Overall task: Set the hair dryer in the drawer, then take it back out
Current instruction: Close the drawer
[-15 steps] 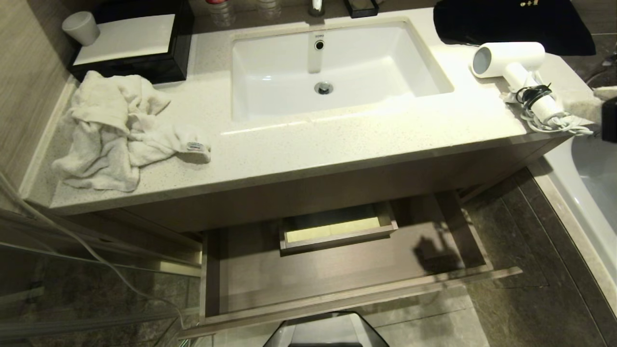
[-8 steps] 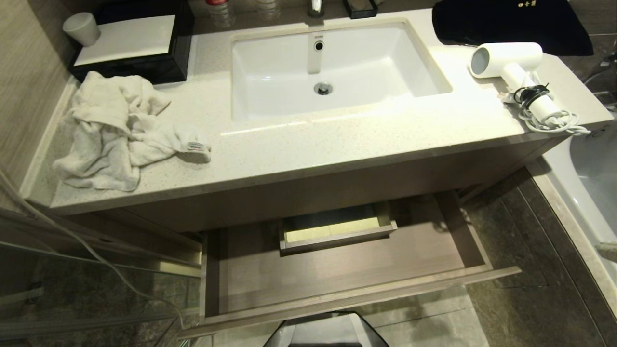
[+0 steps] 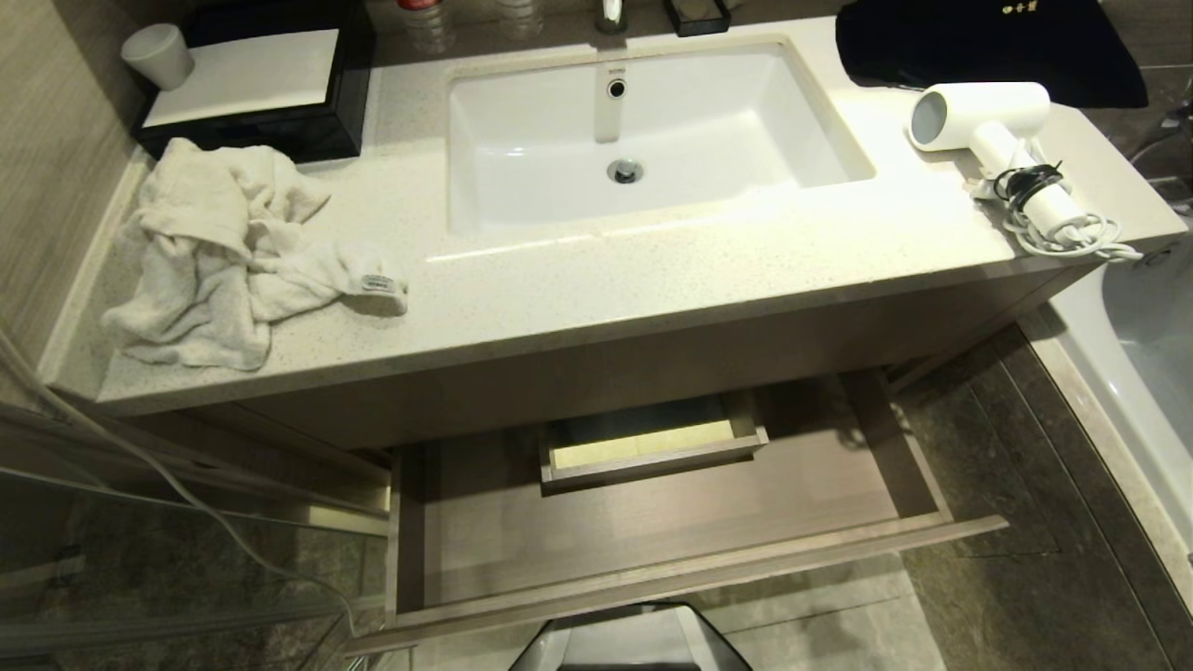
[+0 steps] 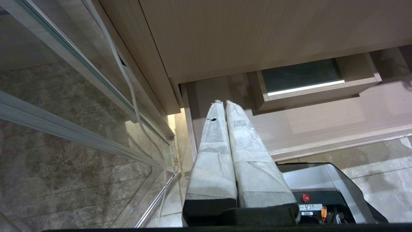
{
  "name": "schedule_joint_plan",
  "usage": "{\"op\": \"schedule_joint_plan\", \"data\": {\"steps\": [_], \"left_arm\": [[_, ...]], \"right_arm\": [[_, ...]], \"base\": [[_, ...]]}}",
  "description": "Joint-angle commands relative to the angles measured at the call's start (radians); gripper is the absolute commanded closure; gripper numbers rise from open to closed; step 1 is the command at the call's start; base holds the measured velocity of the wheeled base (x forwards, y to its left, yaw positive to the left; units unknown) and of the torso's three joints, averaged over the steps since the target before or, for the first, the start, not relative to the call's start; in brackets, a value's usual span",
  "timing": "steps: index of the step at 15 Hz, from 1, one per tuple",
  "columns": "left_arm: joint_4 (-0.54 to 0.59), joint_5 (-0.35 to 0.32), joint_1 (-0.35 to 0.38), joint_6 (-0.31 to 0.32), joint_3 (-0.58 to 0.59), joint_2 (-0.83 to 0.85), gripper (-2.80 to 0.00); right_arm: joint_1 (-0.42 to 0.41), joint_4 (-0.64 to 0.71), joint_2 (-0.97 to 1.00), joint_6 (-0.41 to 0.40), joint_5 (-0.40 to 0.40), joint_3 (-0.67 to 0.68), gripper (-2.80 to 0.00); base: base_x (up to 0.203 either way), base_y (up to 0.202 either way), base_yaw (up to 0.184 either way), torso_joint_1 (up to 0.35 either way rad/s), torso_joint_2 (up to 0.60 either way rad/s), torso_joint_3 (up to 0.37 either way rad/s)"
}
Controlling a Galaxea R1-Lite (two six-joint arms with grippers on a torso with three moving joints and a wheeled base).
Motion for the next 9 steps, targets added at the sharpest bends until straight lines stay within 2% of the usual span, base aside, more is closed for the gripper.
{"op": "schedule_joint_plan", "data": {"steps": [1,5,7,9], "left_arm": [[0.000,0.000,0.000,0.000,-0.002,-0.002,0.00],[0.000,0.000,0.000,0.000,0.000,-0.001,0.00],[0.000,0.000,0.000,0.000,0.000,-0.001,0.00],[0.001,0.000,0.000,0.000,0.000,0.000,0.00]], "right_arm": [[0.003,0.000,0.016,-0.001,-0.024,0.005,0.00],[0.013,-0.011,0.052,0.003,-0.021,-0.020,0.00],[0.014,-0.011,0.051,0.003,-0.019,-0.020,0.00],[0.025,-0.012,0.049,0.006,0.017,0.004,0.00]], "base": [[0.000,0.000,0.000,0.000,0.00,0.000],[0.000,0.000,0.000,-0.011,-0.01,-0.027],[0.000,0.000,0.000,-0.146,-0.06,-0.220],[0.000,0.000,0.000,-0.198,-0.11,-0.282]]}}
